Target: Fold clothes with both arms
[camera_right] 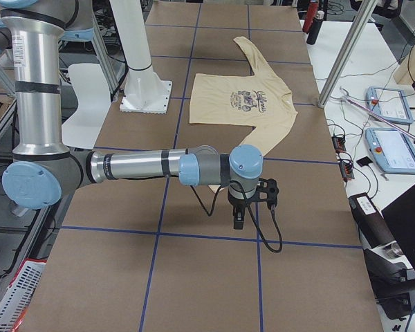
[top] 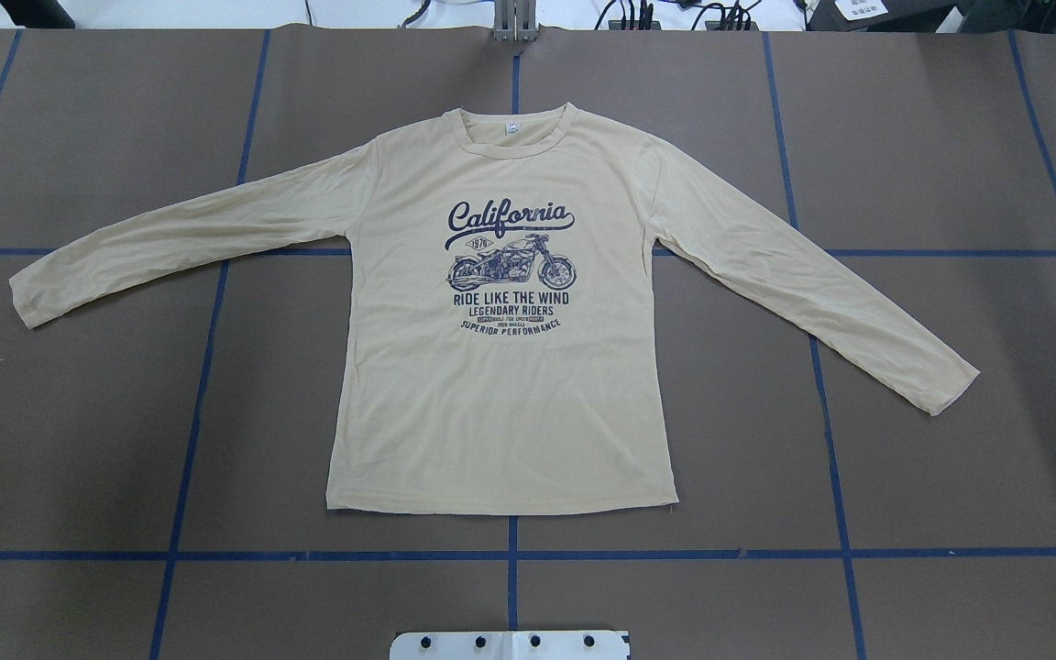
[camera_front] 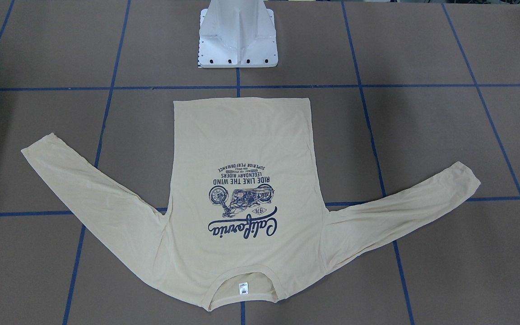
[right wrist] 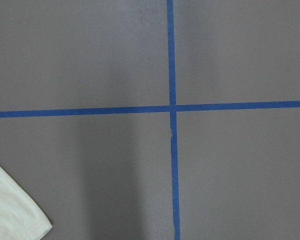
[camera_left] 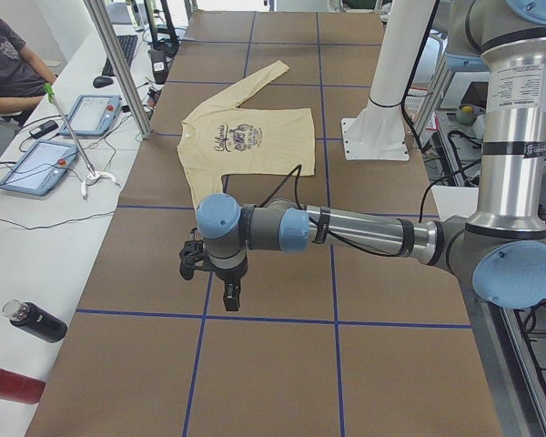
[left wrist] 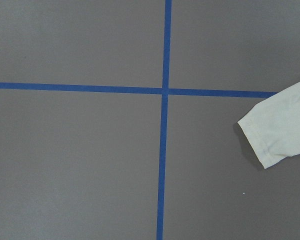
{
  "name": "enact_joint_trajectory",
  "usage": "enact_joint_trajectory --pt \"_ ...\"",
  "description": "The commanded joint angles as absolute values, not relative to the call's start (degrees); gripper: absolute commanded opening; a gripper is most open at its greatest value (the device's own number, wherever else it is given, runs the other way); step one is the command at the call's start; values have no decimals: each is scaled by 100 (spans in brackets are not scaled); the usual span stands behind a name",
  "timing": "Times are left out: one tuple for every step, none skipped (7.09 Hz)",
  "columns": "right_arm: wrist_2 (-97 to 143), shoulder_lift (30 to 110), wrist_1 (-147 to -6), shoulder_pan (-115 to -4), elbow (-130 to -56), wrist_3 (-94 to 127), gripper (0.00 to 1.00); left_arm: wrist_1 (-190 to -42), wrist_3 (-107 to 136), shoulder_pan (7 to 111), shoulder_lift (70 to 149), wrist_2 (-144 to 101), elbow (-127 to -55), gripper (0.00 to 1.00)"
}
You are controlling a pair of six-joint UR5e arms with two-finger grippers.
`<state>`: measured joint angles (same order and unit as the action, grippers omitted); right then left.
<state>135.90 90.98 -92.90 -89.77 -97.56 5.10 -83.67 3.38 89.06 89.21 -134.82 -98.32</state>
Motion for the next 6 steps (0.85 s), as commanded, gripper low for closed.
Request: enact_joint_trajectory --pt "13597 9097 -9290 -8956 -9756 545 100 -8376 334 8903 8921 -13482 -9878 100" --pt "13597 9088 -9290 -8930 -9756 615 100 -8376 325 8903 8930 -13474 -9914 100" --pt "13623 9079 -9281 -8921 -9765 650 100 -8472 334 8912 8930 -13474 -9931 100" --pt "13667 9070 -9273 -8834 -9834 711 100 -8621 334 8895 8973 -13474 -9949 100" --pt "13632 9062 -9238 -8450 -10009 1277 100 -8753 343 8860 9017 -13448 -10080 100" --pt "13623 8800 -9237 -8081 -10089 1944 100 -8771 351 8851 9096 -13473 -10185 100"
